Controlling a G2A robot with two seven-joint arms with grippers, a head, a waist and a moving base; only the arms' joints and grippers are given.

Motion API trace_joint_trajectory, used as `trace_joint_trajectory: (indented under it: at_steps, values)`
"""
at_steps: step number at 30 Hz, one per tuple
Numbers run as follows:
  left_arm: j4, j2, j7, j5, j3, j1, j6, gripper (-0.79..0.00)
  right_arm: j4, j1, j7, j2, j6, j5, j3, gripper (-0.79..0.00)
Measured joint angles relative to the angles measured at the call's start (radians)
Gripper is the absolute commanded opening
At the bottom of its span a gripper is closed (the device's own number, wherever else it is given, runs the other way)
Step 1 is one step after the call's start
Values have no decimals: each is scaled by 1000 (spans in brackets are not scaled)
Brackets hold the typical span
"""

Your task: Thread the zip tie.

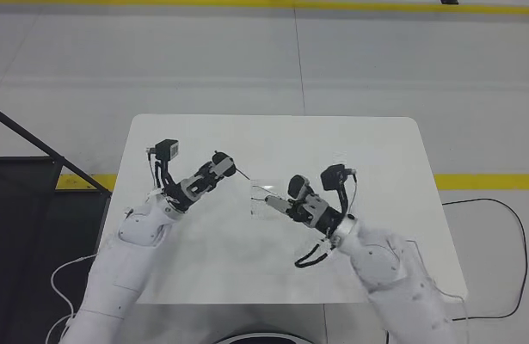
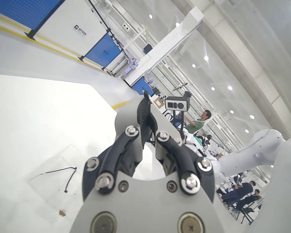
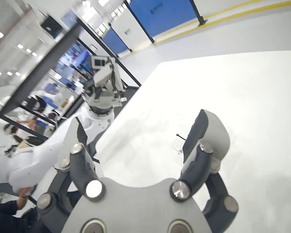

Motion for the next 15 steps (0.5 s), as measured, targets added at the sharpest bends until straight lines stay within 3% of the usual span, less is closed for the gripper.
trace_joint_trajectory:
  at_steps: [4,8,15]
  values:
    - [33,11,-36,-79,-26,2,-24,-785,-4,88,94,-23,207,-191,-122,0]
    - [44,24,-100,-150,-42,10,-38,-785,27,180,185,-52,343,-330,-242,0]
    - [41,32,-153,-210,-43,19,-43,-785,46,218,192,-68,394,-354,-284,0]
